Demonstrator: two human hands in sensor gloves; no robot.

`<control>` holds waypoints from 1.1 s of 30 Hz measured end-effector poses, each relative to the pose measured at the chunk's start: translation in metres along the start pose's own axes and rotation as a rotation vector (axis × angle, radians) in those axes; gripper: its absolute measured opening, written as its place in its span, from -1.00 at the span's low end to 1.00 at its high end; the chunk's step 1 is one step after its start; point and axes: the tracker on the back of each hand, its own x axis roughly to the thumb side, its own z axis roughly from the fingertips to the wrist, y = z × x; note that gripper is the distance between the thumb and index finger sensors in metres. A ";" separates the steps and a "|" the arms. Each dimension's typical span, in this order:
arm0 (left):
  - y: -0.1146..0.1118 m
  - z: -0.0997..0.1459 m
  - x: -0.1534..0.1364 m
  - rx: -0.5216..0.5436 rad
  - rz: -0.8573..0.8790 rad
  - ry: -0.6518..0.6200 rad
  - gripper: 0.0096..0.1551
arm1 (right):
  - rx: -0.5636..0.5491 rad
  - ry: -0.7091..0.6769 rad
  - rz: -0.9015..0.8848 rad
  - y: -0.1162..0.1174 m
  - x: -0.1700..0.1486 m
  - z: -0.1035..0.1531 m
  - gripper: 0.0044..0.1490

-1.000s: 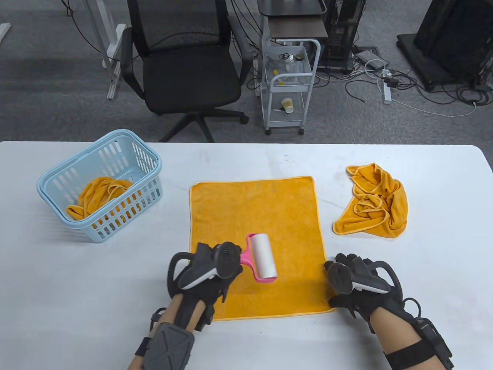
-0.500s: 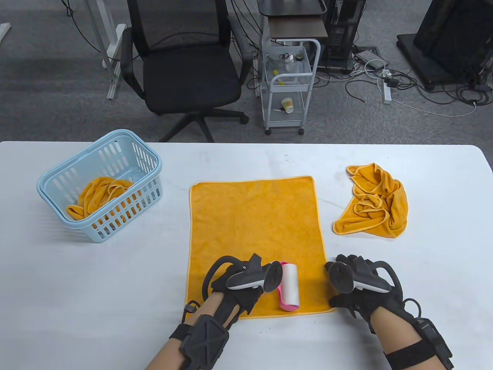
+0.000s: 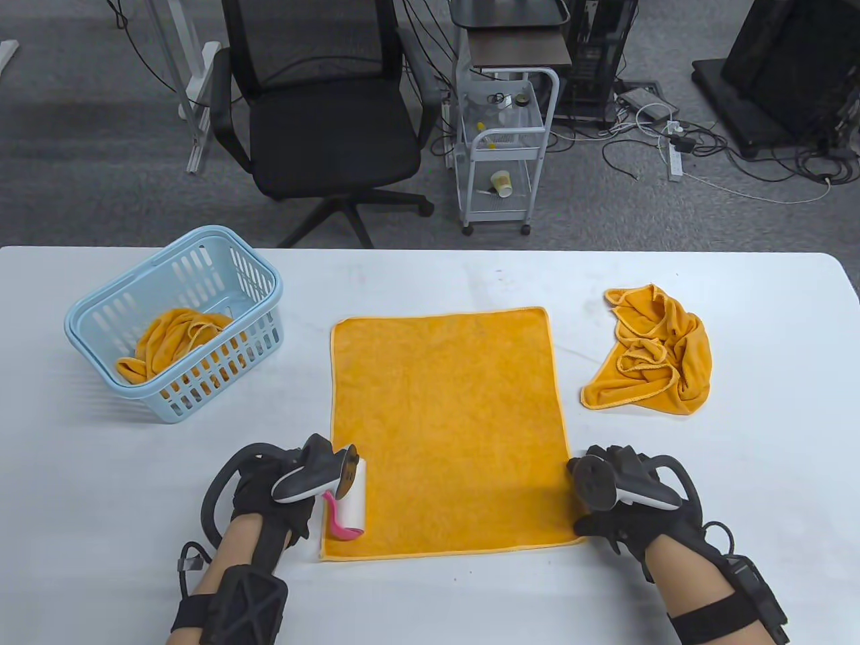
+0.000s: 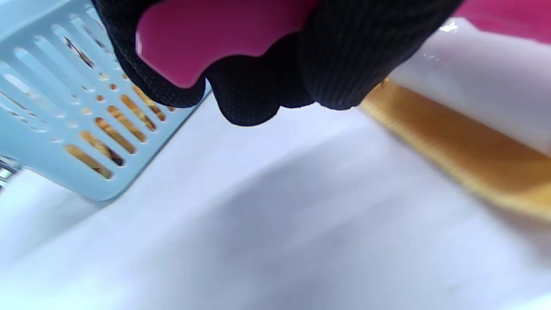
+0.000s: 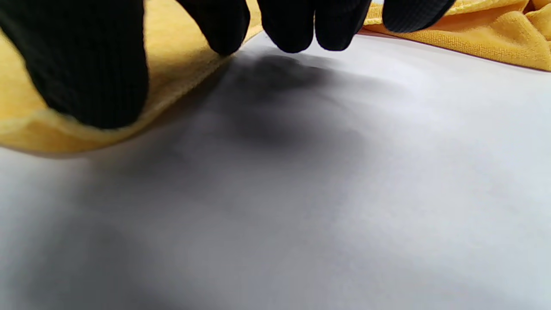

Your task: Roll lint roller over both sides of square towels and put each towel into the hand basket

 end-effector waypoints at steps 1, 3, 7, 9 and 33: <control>0.009 -0.003 0.009 0.028 0.041 -0.042 -0.45 | 0.000 0.000 -0.002 0.000 0.000 0.000 0.22; 0.026 -0.008 0.029 0.086 0.090 -0.107 -0.41 | 0.001 0.002 -0.008 0.000 0.000 0.000 0.22; 0.057 -0.024 0.086 0.185 0.172 -0.268 -0.36 | 0.003 0.005 -0.019 0.001 -0.001 0.000 0.22; 0.065 -0.032 0.110 0.201 0.175 -0.318 -0.35 | 0.003 0.007 -0.022 0.001 -0.002 0.000 0.22; 0.054 -0.059 0.010 0.125 0.141 0.043 -0.50 | 0.003 0.008 -0.035 0.001 -0.004 0.000 0.22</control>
